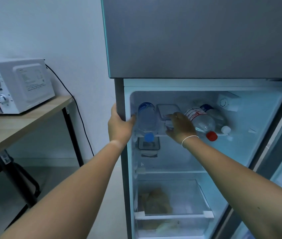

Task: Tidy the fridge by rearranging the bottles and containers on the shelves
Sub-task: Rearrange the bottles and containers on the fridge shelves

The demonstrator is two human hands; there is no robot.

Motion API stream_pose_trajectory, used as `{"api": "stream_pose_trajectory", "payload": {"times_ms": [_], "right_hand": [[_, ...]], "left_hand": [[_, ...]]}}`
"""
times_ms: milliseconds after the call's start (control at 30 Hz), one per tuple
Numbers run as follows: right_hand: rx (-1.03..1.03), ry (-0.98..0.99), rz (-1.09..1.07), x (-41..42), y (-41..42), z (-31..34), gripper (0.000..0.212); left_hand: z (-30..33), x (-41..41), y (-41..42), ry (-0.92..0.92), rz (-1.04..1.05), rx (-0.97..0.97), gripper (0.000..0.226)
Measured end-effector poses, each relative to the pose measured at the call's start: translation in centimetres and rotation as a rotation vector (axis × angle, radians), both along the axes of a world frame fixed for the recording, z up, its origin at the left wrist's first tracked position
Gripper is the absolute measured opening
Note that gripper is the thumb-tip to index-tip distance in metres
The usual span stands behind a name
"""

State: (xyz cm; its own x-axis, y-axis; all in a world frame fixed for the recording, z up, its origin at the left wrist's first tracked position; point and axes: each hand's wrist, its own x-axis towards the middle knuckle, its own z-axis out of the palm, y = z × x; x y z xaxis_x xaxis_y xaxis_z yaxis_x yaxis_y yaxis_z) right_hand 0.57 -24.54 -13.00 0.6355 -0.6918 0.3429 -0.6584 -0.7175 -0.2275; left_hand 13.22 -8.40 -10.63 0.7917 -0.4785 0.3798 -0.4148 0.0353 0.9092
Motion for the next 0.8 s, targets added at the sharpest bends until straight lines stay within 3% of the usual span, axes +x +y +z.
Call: {"api": "stream_pose_trajectory", "payload": {"times_ms": [133,333,800], "right_hand": [[-0.059,0.084,-0.018,1.0,-1.5,-0.7,0.056],[-0.074,0.032,-0.056,1.9,-2.5,-1.6,0.048],[-0.008,0.074,0.007,1.3,-3.0,-1.9,0.055]], "left_hand": [[-0.4,0.5,-0.3,-0.026,-0.007,-0.019,0.047],[-0.8,0.6,-0.5,-0.036,0.006,-0.024,0.045],[-0.5,0.4,-0.1,-0.030,-0.014,-0.026,0.047]]}}
